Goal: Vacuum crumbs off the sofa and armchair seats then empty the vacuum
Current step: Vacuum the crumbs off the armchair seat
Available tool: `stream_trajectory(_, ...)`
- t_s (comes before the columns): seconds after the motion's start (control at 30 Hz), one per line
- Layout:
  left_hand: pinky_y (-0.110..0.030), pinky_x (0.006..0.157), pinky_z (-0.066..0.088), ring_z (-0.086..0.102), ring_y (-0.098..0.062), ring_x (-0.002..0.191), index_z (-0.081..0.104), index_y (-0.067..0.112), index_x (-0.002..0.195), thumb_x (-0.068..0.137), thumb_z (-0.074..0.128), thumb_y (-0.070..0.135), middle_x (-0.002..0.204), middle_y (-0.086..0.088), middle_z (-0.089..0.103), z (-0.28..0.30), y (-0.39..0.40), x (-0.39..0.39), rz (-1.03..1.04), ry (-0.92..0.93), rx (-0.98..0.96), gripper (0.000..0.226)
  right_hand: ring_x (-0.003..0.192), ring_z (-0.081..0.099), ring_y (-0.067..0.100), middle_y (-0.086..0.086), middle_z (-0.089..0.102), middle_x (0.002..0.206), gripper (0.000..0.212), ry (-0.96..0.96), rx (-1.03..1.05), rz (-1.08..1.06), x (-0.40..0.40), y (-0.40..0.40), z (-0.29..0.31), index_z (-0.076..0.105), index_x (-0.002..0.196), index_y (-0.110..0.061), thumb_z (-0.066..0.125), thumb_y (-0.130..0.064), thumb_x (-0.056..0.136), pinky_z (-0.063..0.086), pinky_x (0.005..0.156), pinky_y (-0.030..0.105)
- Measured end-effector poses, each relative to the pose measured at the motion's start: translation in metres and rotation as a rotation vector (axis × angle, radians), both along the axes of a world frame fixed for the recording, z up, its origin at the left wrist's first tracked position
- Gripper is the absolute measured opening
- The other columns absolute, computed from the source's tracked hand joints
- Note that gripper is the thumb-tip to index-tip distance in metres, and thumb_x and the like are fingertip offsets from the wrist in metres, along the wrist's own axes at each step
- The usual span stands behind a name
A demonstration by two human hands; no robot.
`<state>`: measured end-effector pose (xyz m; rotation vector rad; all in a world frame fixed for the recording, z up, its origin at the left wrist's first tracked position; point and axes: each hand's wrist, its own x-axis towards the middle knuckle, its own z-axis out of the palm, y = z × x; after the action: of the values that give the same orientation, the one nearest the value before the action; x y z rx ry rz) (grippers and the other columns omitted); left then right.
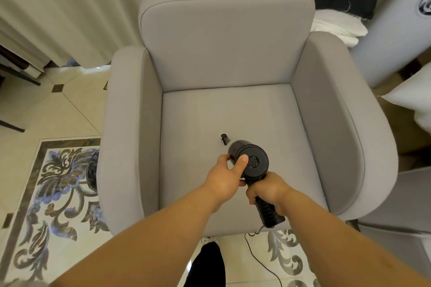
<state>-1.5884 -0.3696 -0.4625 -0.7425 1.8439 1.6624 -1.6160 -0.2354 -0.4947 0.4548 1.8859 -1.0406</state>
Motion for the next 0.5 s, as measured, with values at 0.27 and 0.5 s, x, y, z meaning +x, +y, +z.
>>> stream_trajectory(0.27,-0.041,0.099,0.047,0.068,-0.014,0.090,0.028,0.021,0.141,0.093,0.047,0.052,0.122,-0.006,0.060,0.002,0.022,0.042,0.003,-0.014,0.018,0.061,0.072,0.056,0.027,0.011,0.060,0.076,0.026,-0.007,0.018,0.017,0.042,0.022,0.001,0.062,0.077,-0.008,0.070,0.010,0.060,0.050,0.063,0.032)
stream_trajectory(0.5,-0.037,0.097,0.049,0.069,-0.017,0.090,0.030,0.019,0.140,0.093,0.046,0.051,0.124,-0.009,0.060,0.008,0.042,0.077,0.024,-0.013,0.021,0.058,0.070,0.055,0.026,0.010,0.059,0.075,0.027,0.001,0.021,0.037,0.075,0.042,0.011,0.061,0.078,-0.009,0.068,0.010,0.061,0.049,0.058,0.029)
